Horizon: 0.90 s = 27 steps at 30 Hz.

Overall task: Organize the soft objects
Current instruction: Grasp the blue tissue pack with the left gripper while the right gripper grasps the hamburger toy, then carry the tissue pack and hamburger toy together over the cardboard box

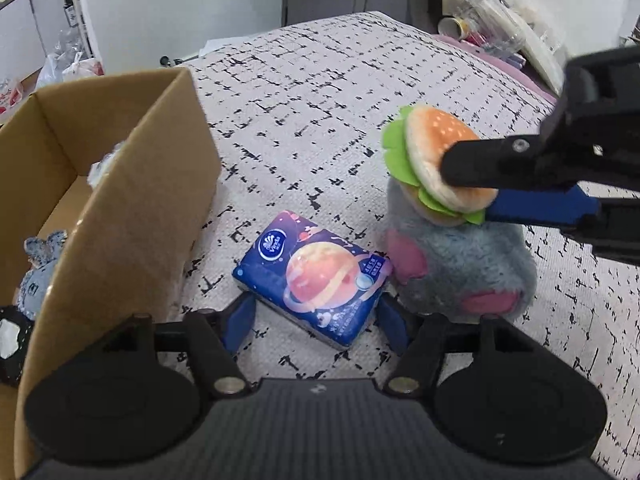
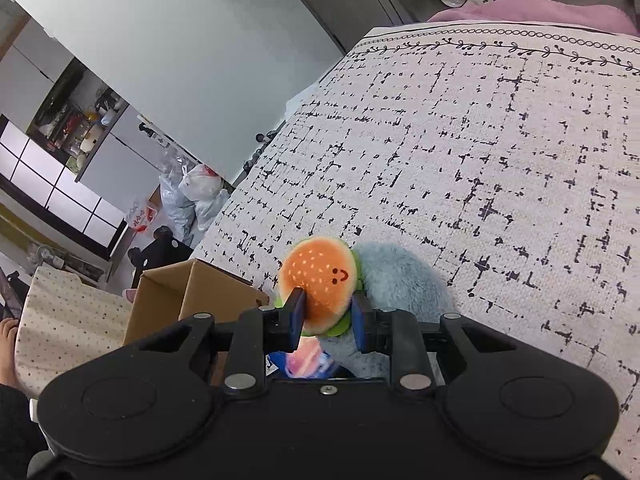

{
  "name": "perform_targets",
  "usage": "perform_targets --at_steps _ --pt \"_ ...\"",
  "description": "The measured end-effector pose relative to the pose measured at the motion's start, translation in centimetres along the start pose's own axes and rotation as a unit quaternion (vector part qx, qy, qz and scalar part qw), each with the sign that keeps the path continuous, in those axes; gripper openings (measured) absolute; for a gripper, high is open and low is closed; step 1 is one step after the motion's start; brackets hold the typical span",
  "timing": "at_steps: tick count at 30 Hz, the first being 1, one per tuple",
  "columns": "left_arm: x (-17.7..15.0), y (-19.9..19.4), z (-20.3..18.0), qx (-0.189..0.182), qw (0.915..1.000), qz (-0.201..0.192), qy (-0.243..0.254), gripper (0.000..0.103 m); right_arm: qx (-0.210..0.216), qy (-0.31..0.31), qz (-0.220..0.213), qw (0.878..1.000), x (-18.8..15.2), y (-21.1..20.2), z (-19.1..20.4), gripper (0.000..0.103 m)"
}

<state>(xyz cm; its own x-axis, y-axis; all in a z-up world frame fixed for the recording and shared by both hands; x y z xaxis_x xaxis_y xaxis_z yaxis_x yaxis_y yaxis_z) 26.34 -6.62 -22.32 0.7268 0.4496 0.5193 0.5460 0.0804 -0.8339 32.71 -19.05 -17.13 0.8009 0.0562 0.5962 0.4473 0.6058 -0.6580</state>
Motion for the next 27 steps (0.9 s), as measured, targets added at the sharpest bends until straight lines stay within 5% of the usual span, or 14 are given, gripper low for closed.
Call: perform_targets --at_steps 4,13,19,27 --pt "0.0 -0.7 0.4 0.001 0.9999 0.004 -0.017 0.040 -0.003 0.004 -0.007 1.000 -0.3 -0.8 -0.1 0.022" --pt "-0.3 -3.3 0.6 -0.028 0.9991 -0.004 -0.030 0.019 -0.003 0.008 -0.023 1.000 -1.2 -2.7 0.5 0.013" --pt "-0.6 -5.4 1.0 -0.035 0.9986 -0.019 -0.035 0.017 0.005 0.023 -0.021 1.000 -1.6 -2.8 0.3 0.000" --pt "-0.6 -7.8 1.6 -0.048 0.9974 -0.036 -0.040 0.013 0.013 0.038 -0.026 0.999 -1.6 -3.5 0.8 0.004"
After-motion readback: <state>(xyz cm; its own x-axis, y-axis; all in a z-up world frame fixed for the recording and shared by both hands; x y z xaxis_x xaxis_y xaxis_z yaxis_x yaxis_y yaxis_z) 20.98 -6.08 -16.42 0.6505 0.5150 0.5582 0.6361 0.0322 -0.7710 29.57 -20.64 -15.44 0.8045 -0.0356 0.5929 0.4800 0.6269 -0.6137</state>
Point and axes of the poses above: each gripper's, at about its wrist camera, not at the fingertips, and y roughly the way its jaws point, z to its left, x to its top, the point moved 2 cm from there along y, roughly the way its jaws point, and after that the axes turned 12 degrees about -y, right-handed, at the moved point
